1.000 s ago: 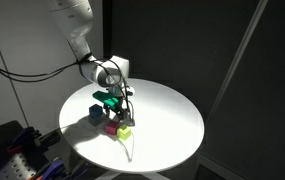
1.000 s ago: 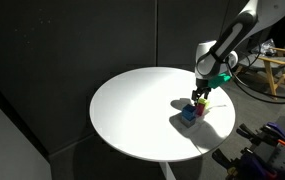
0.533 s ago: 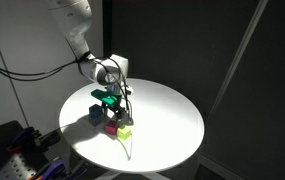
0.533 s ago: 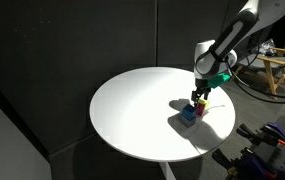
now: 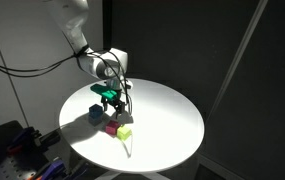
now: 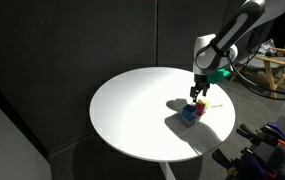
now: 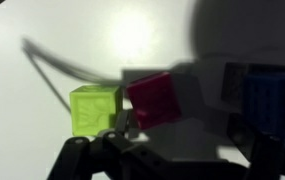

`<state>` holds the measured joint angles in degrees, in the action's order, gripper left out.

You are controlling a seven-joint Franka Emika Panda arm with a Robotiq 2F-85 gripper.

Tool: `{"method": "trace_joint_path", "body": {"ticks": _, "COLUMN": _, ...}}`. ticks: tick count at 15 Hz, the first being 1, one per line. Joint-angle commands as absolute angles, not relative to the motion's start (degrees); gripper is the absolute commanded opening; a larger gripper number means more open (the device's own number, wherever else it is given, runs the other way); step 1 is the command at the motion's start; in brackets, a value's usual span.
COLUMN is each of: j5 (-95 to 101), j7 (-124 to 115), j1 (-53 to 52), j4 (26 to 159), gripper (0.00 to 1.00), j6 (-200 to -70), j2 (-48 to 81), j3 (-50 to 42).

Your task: Put the pink block on the table

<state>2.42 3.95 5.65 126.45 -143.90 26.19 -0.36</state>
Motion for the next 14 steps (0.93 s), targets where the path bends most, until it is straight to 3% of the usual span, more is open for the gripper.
{"method": "trace_joint_path", "body": {"ticks": 1, "j5": 0.81, "j7": 5.1, "j1": 5.27, "j4": 129.65, "gripper": 1.0, "j6": -145.36, "j2": 22.14, "j3": 0.22}}
{"method": "trace_joint_path", "body": {"ticks": 14, "j5": 0.77, "j7": -2.18, "j1": 1.05, "j4": 138.62, "gripper": 1.0, "j6": -142.2, "j2": 9.86, "j3": -0.37}}
